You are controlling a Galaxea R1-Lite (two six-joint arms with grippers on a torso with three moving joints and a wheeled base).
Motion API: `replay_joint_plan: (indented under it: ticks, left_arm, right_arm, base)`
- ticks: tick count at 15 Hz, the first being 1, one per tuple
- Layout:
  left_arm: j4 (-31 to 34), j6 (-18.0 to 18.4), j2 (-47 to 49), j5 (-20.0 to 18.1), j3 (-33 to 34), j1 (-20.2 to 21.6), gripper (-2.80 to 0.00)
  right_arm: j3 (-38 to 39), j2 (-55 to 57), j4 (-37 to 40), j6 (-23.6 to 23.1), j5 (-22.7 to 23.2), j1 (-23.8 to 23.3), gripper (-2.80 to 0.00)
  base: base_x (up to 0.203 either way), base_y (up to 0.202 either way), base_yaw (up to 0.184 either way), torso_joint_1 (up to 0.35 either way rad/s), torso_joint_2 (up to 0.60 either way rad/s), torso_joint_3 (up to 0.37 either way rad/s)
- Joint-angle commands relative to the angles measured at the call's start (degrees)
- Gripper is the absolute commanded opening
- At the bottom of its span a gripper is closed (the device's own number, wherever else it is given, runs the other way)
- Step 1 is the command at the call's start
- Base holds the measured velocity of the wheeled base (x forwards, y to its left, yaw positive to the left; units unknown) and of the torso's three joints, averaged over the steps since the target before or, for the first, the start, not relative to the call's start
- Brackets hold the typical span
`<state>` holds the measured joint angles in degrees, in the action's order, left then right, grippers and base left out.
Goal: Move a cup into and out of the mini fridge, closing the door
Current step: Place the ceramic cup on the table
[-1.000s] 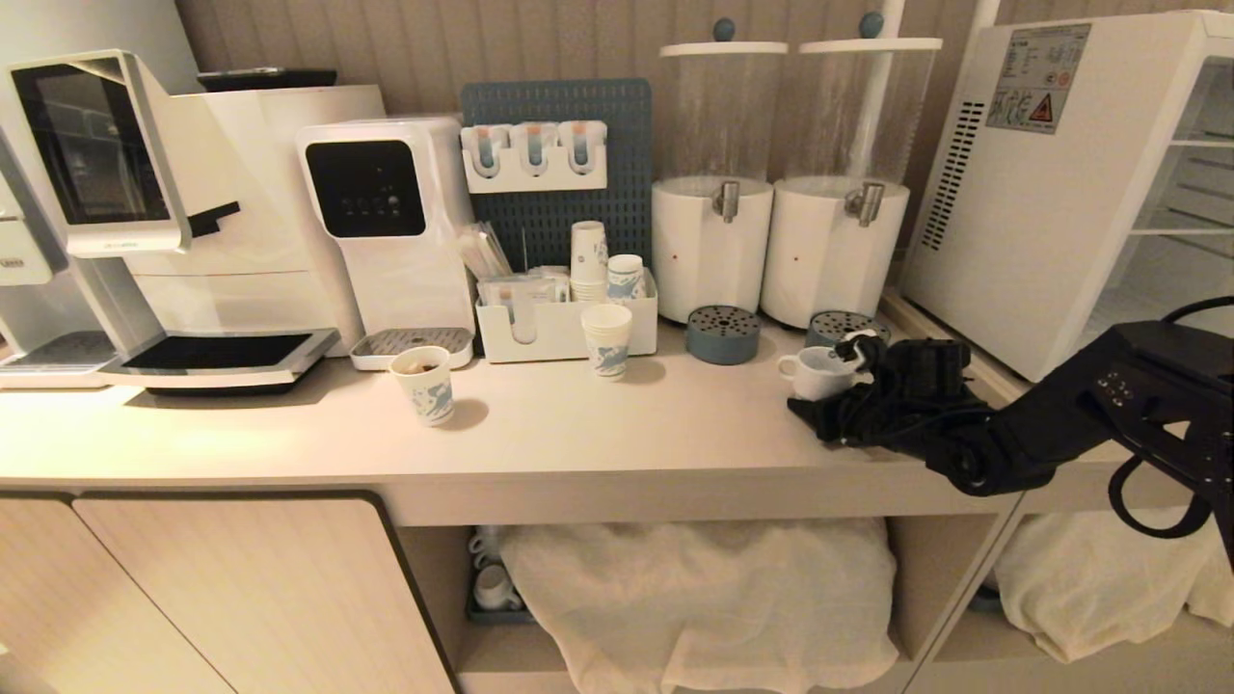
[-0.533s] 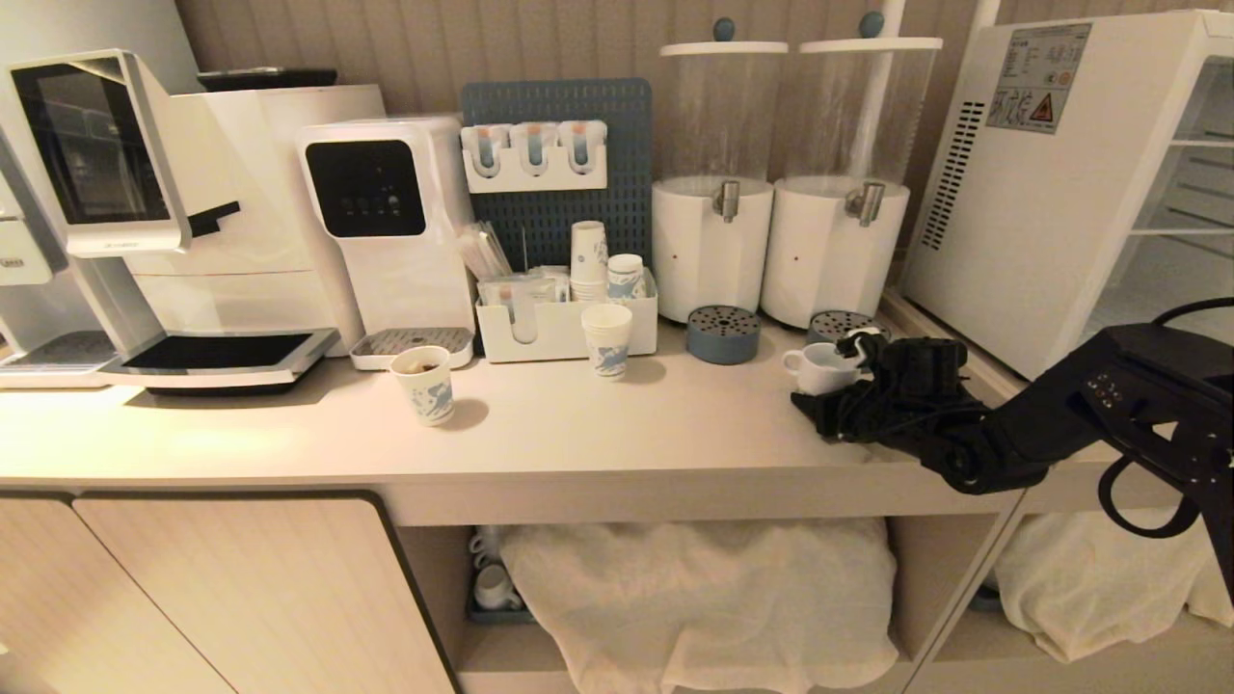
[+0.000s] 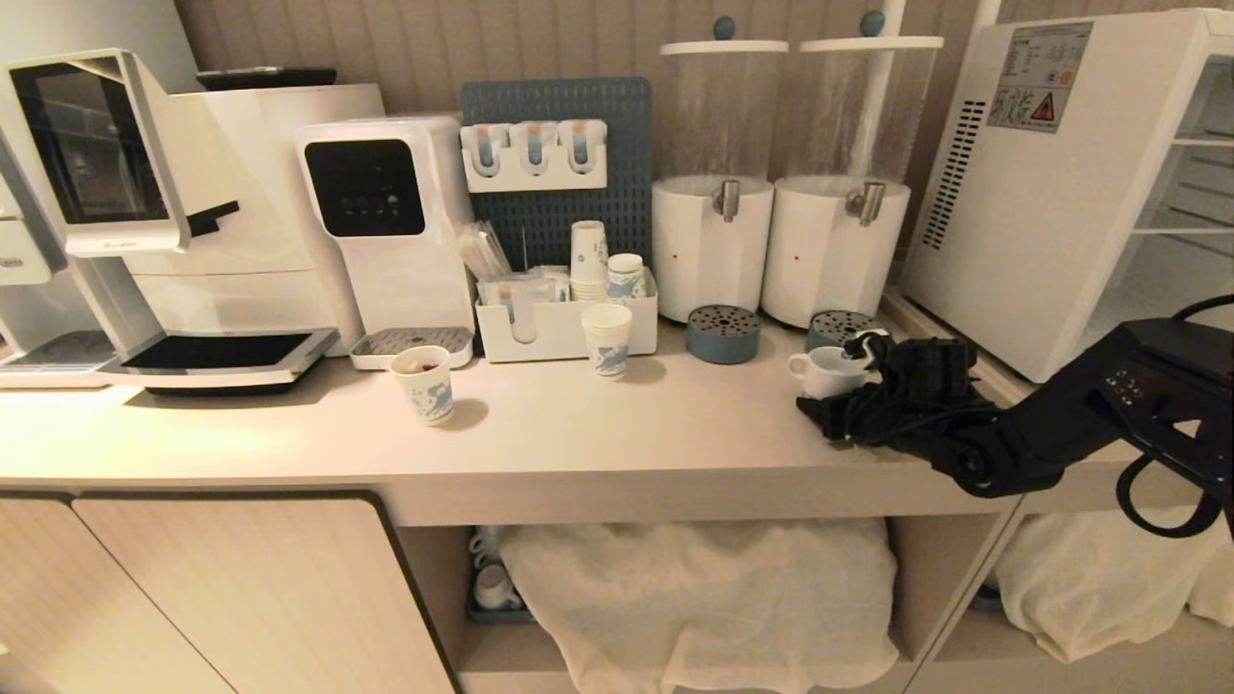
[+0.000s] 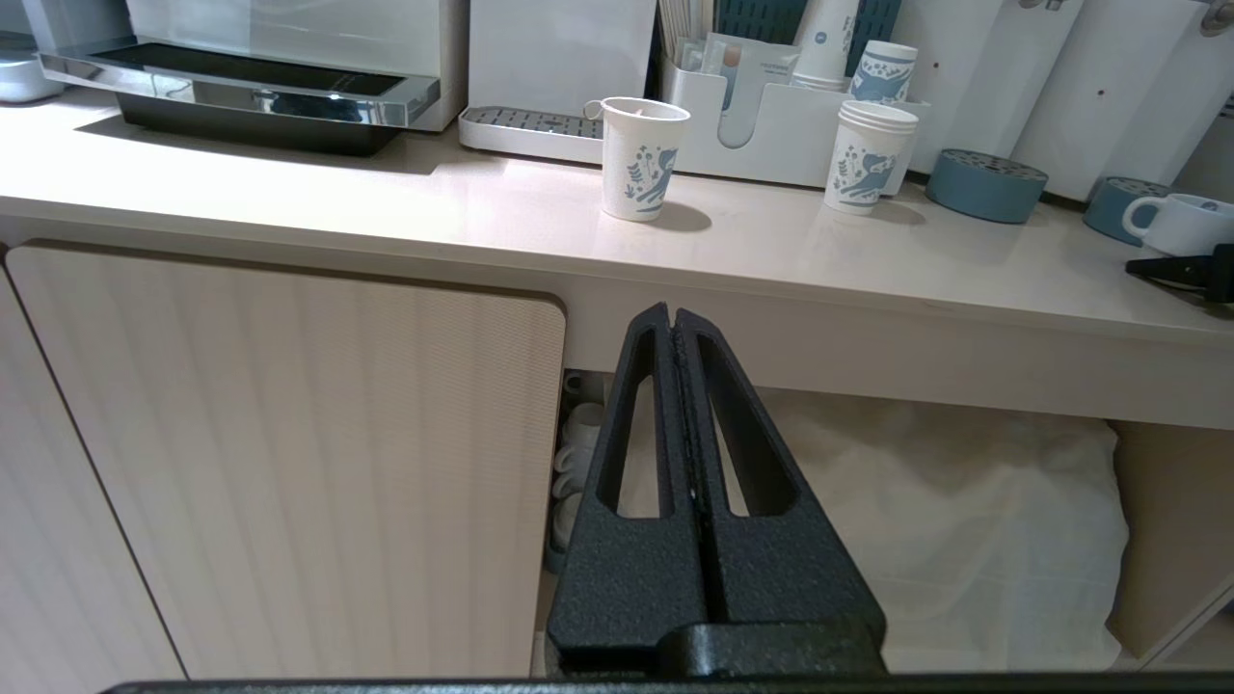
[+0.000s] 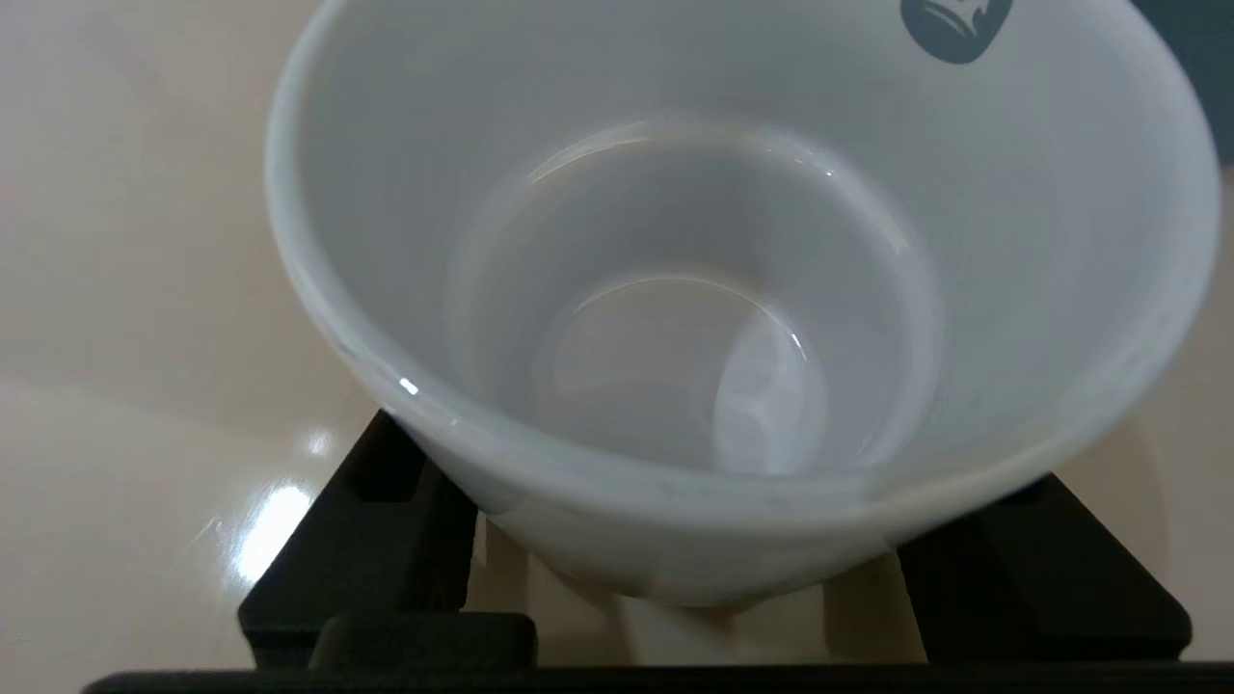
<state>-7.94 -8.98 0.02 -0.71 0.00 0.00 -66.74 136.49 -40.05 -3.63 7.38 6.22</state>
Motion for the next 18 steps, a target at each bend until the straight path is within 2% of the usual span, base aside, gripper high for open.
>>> replay_joint_plan:
  ticks: [1,10,18]
  left_arm:
    - [-0.06,-0.07,-0.2,0.0,2.29,0.0,-2.8]
    - [-0.06,-0.07,-0.2,0.0,2.29,0.0,-2.8]
    - [-0.06,-0.16,-0.29,0.0,2.29,0.0,-2.8]
  right_arm:
    - [1.65,-1.44,-0.81,0.11,0.18,0.73,0.0]
    - [4.34,-3.86,-0.91,0.11,-0.18,1.16,0.0]
    - [0.03,1.15,-1.26,0.02,-2.02,1.16,0.0]
  base:
    - [0.0,0.0,0.0,0.0,0.0,0.0]
    - [0.0,0.0,0.0,0.0,0.0,0.0]
    - [0.0,0.0,0.0,0.0,0.0,0.0]
